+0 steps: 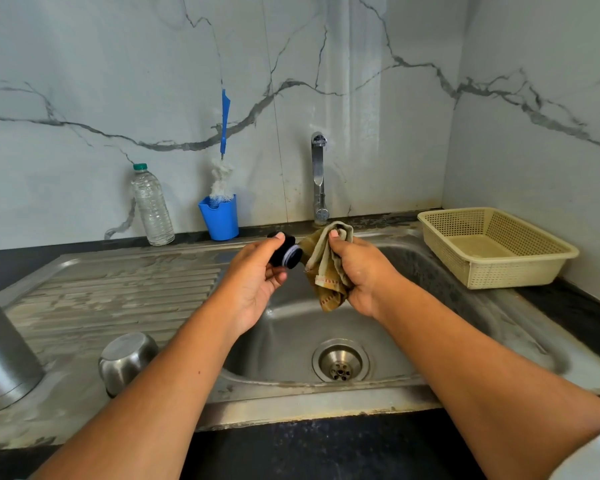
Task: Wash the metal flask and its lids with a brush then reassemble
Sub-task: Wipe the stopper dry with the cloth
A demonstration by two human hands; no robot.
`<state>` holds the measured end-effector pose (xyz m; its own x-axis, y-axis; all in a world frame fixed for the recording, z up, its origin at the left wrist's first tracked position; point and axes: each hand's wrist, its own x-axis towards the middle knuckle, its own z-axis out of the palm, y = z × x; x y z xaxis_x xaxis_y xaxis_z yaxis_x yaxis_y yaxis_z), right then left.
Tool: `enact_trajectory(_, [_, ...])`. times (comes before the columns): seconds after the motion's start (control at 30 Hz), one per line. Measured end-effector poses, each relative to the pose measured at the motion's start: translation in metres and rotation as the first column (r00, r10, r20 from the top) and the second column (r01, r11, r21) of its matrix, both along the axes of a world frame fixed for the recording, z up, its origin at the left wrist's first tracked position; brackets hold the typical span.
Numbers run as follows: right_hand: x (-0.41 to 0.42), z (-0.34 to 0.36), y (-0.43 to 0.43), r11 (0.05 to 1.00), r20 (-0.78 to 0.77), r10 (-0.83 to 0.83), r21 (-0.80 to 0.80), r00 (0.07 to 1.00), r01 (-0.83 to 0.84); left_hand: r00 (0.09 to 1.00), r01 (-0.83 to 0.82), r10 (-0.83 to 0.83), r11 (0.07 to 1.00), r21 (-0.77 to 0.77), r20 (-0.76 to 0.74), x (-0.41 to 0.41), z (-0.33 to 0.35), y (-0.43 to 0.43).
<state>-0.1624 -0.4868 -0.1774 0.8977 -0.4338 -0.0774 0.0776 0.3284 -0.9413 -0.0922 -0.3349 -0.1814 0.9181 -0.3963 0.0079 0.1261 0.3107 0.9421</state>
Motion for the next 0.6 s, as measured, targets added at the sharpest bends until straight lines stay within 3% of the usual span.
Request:
enact_trajectory(0.3, [-0.006, 0.003, 0.010, 0.947, 0.031, 0.194, -0.265, 0.980, -0.179, 0.997, 0.072, -0.072, 0.997, 0.015, -0.011, 0.001, -0.003, 0.004])
enact_trajectory(0.47, [-0.011, 0.003, 0.011, 0.939, 0.084, 0.319, -0.163, 0.944, -0.302, 0.996, 0.084, -0.084, 0.996, 0.004, 0.009, 0.000, -0.001, 0.006])
enact_trajectory(0.6, [-0.011, 0.003, 0.006, 0.955, 0.099, 0.266, -0.159, 0.959, -0.249, 0.993, 0.111, -0.113, 0.993, 0.047, 0.041, -0.005, 0.002, 0.006])
